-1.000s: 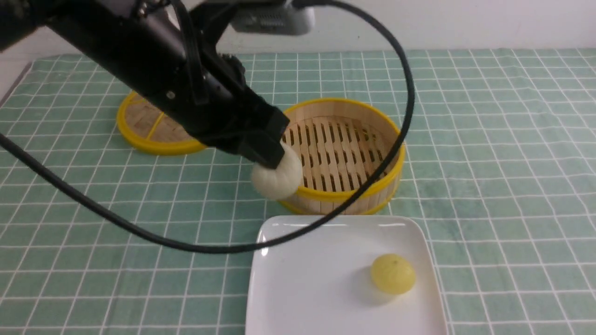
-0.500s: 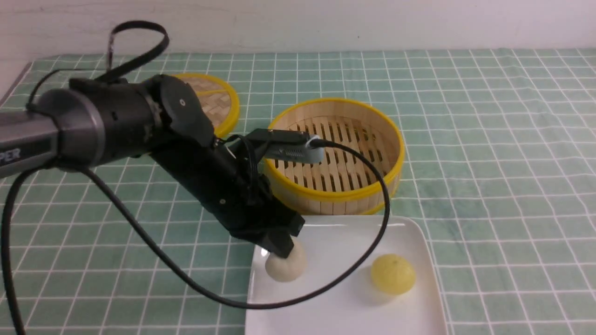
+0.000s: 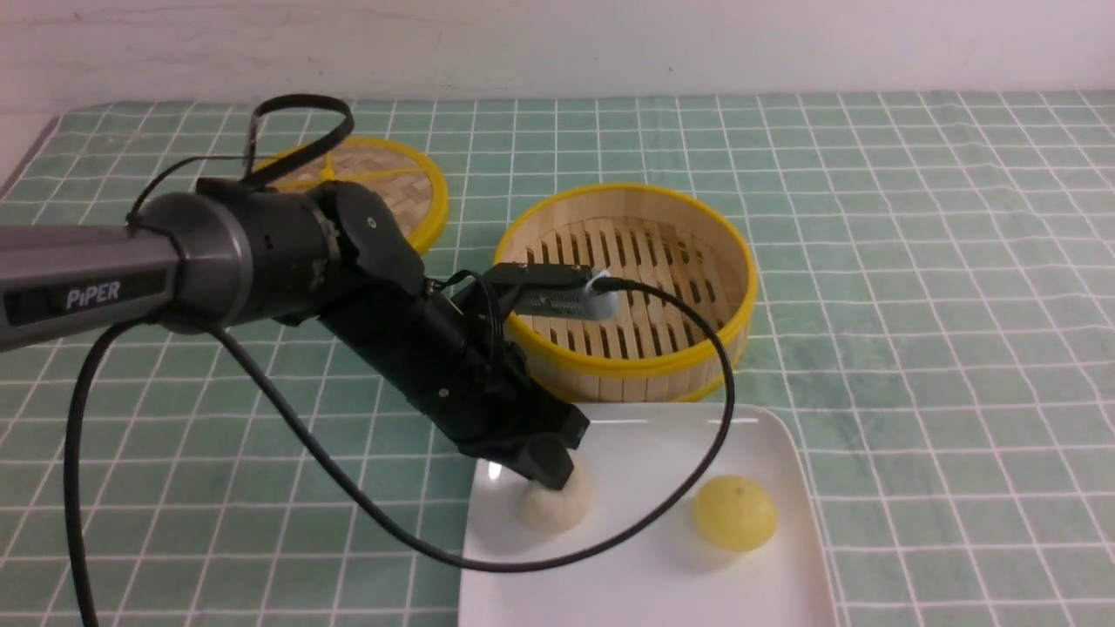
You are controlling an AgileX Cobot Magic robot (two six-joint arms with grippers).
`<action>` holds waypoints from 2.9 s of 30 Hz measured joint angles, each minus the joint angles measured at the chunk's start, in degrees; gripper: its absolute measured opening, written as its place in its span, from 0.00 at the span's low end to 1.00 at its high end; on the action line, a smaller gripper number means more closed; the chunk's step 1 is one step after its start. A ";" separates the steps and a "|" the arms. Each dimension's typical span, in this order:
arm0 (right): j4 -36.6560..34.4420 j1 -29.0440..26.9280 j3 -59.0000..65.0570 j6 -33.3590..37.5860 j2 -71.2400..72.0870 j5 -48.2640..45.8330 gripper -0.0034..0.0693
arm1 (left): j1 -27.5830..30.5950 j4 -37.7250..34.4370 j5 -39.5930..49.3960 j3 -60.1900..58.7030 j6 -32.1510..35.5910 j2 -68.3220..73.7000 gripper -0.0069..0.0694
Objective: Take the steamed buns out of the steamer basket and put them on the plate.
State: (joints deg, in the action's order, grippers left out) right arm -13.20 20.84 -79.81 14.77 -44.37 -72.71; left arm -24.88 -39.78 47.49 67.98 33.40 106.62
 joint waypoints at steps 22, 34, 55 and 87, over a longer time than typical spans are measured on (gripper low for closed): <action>1.43 0.00 0.00 3.18 0.00 3.54 0.68 | 0.00 4.68 14.31 19.36 -2.55 -5.09 0.78; 10.15 0.00 0.00 3.86 0.00 25.07 0.68 | 0.00 32.68 11.88 36.88 -16.99 -23.84 0.71; 15.48 0.00 1.27 -4.24 23.05 11.75 0.68 | 0.00 47.02 10.63 37.48 -28.17 -35.31 0.71; 4.94 0.00 51.61 -7.35 32.51 48.88 0.39 | 0.00 41.77 14.83 37.38 -28.22 -34.10 0.70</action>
State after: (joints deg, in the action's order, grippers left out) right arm -8.26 20.84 -28.21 7.42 -11.86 -23.82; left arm -24.88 1.99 62.32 105.36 5.18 72.52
